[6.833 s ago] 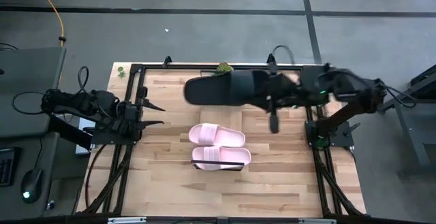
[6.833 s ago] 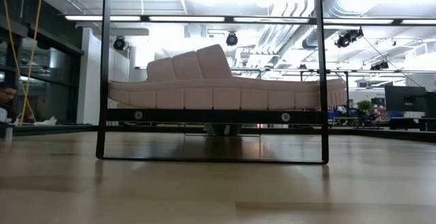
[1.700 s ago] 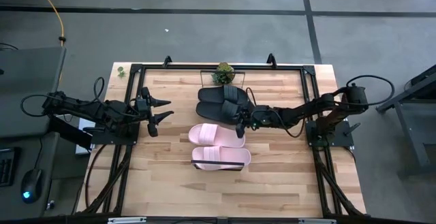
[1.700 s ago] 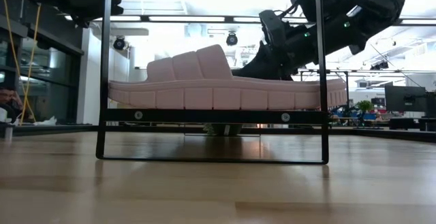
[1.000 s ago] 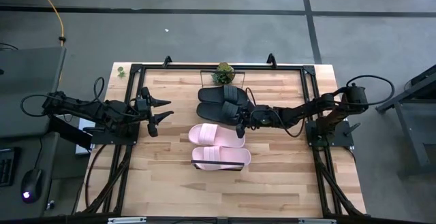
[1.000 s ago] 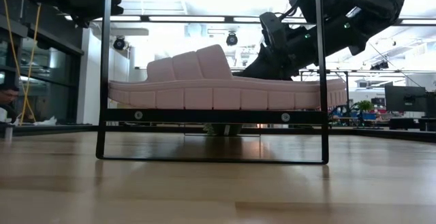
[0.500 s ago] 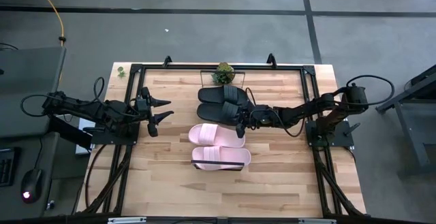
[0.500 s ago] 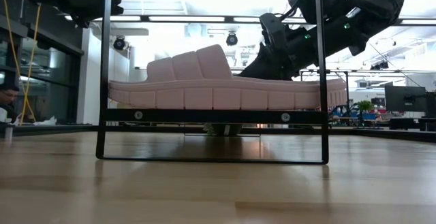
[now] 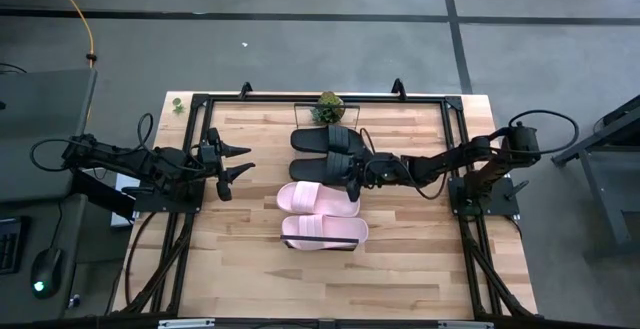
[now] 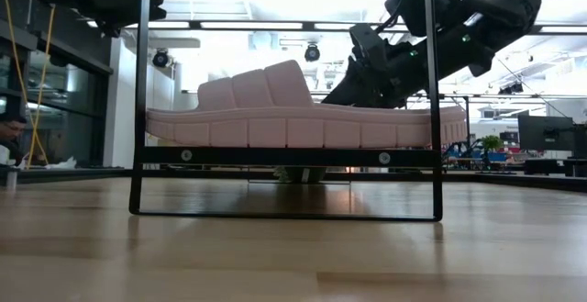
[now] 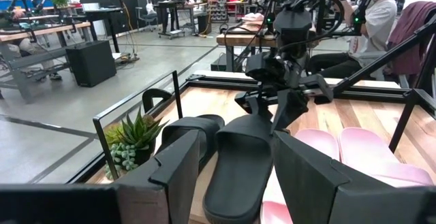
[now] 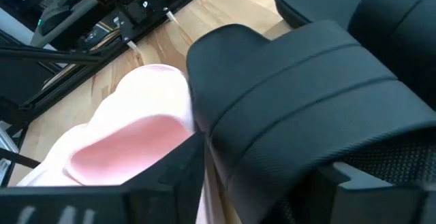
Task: Pick and place slides into the shelf
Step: Put the black slide on the shelf
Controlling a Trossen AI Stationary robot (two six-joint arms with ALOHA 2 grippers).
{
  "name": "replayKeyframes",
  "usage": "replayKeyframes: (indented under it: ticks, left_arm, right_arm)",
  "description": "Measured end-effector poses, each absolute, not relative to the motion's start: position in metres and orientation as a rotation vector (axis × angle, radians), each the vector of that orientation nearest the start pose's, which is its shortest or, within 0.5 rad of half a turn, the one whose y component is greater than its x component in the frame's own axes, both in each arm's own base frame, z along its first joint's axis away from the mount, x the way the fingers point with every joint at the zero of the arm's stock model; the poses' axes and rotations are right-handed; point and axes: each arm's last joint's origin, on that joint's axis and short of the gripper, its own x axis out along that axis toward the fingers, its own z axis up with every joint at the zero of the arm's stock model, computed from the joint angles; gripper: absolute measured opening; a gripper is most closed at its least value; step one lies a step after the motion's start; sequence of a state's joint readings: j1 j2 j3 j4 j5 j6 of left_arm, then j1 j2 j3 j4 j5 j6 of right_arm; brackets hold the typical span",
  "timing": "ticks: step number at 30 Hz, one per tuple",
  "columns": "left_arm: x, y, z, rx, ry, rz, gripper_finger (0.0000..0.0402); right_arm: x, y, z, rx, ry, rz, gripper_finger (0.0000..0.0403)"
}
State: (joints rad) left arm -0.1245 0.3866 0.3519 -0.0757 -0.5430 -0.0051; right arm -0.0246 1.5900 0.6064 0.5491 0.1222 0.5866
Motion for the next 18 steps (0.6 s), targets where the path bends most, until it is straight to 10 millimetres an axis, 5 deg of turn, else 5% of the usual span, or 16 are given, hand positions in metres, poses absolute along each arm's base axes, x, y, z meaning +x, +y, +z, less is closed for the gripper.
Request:
replayKeyframes:
  ticks: [9,18]
  left_arm:
    - [0.1153,0.0006,0.2443,0.031,0.104,0.418,0.0172]
    - [0.1154,0.0006,0.2443,0.032,0.104,0.418,0.0172]
  right_arm:
    - [0.2983,-0.011,0.1563,0.535,0.385,-0.245,0.0223]
    - [0.2976,-0.0117,0.155,0.5,0.396,-0.267,0.0229]
